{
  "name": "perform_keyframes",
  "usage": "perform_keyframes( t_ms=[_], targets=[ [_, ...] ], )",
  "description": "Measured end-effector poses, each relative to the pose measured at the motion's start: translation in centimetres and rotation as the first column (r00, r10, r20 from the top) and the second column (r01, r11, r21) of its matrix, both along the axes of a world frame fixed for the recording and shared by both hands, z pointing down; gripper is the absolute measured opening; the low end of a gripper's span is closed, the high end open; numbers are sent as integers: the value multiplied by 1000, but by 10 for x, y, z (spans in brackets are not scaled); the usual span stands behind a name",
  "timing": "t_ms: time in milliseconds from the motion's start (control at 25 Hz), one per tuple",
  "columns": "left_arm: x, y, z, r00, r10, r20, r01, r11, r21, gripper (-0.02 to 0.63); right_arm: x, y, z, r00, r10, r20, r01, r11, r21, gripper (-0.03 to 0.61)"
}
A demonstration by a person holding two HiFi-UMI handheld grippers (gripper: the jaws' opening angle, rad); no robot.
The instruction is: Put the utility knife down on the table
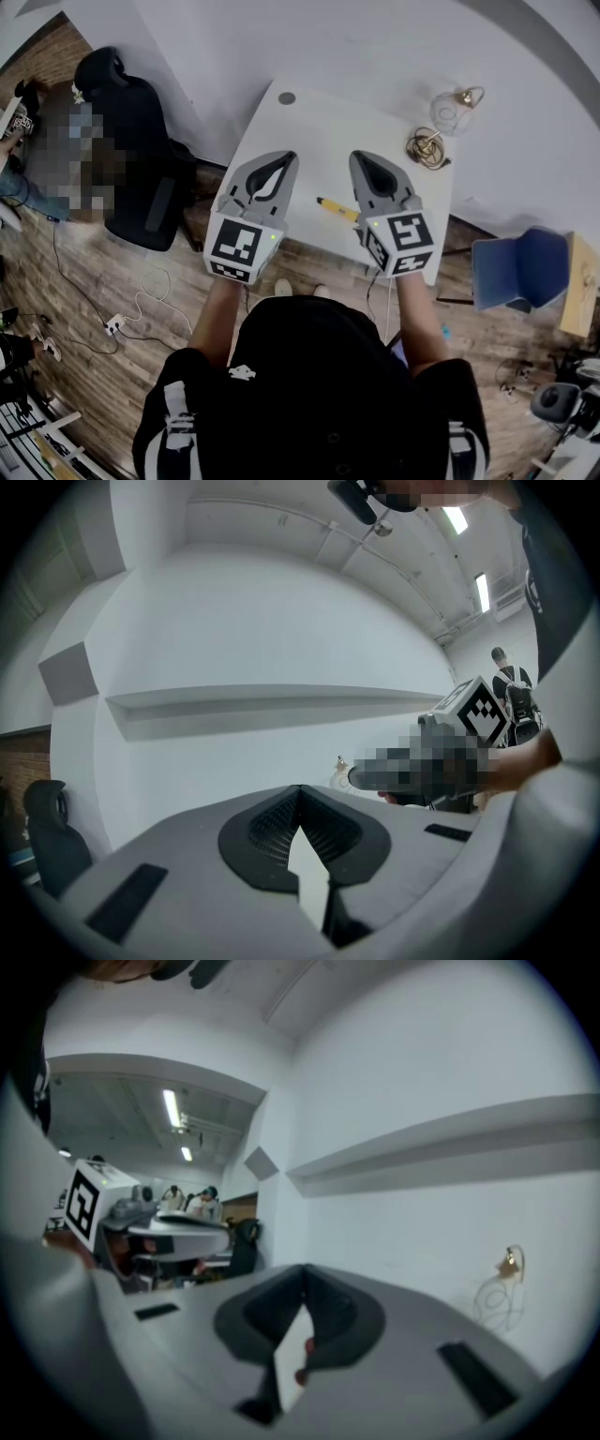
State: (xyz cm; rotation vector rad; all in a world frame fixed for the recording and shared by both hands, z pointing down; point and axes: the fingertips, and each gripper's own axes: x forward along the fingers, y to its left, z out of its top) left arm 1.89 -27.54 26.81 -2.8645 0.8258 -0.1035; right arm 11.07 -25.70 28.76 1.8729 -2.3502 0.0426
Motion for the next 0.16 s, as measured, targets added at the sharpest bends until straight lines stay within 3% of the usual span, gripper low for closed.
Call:
perform_keyframes(
  t_ms=[160],
  targets=[
    [-3,-1,1,1000,-1,0,1,1000,-3,17,-4,0,-1,1000,3,2,-3,1000,-5,34]
  ],
)
